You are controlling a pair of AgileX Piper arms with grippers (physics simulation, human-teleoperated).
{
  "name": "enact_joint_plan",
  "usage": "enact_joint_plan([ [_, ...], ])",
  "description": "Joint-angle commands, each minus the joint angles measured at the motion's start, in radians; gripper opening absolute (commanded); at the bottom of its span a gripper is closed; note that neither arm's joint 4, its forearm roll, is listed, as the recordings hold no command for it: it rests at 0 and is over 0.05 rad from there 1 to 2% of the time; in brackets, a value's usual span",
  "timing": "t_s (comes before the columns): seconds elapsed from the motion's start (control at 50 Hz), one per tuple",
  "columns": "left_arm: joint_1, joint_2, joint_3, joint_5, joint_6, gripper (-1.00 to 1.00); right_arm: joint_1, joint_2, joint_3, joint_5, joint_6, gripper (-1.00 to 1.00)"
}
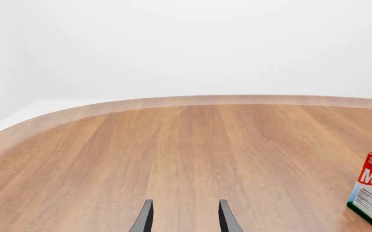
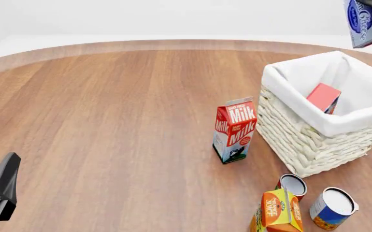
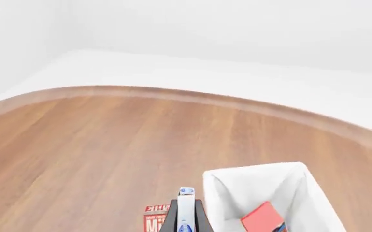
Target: Pick up the cream cheese box and the butter, and put them in the basket.
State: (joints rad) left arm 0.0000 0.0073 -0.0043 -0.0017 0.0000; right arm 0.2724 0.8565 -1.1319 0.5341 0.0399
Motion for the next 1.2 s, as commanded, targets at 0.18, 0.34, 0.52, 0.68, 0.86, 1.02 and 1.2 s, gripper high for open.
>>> enact_joint_plan([
  [0.18, 0.000, 0.000, 0.000, 0.000, 0.000, 1.00, -0.183, 0.082, 0.057, -0.110, 0.023, -1.00],
  [0.34, 0.000, 0.000, 0.000, 0.000, 0.000, 1.00, -0.238, 0.122, 0.073, -0.147, 0.003, -1.00],
  [0.52, 0.000, 0.000, 0.000, 0.000, 0.000, 1.00, -0.267, 0.132, 0.093, -0.162, -0.007, -1.00],
  [0.68, 0.000, 0.000, 0.000, 0.000, 0.000, 1.00, -0.293, 0.141, 0.096, -0.166, -0.026, -1.00],
  [0.86, 0.000, 0.000, 0.000, 0.000, 0.000, 1.00, -0.325, 0.161, 0.114, -0.190, -0.032, -1.00],
  [1.02, 0.000, 0.000, 0.000, 0.000, 0.000, 1.00, -0.362, 0.185, 0.120, -0.208, -0.035, -1.00],
  [1.2, 0.000, 0.000, 0.000, 0.000, 0.000, 1.00, -0.391, 0.194, 0.090, -0.180, -0.037, -1.00],
])
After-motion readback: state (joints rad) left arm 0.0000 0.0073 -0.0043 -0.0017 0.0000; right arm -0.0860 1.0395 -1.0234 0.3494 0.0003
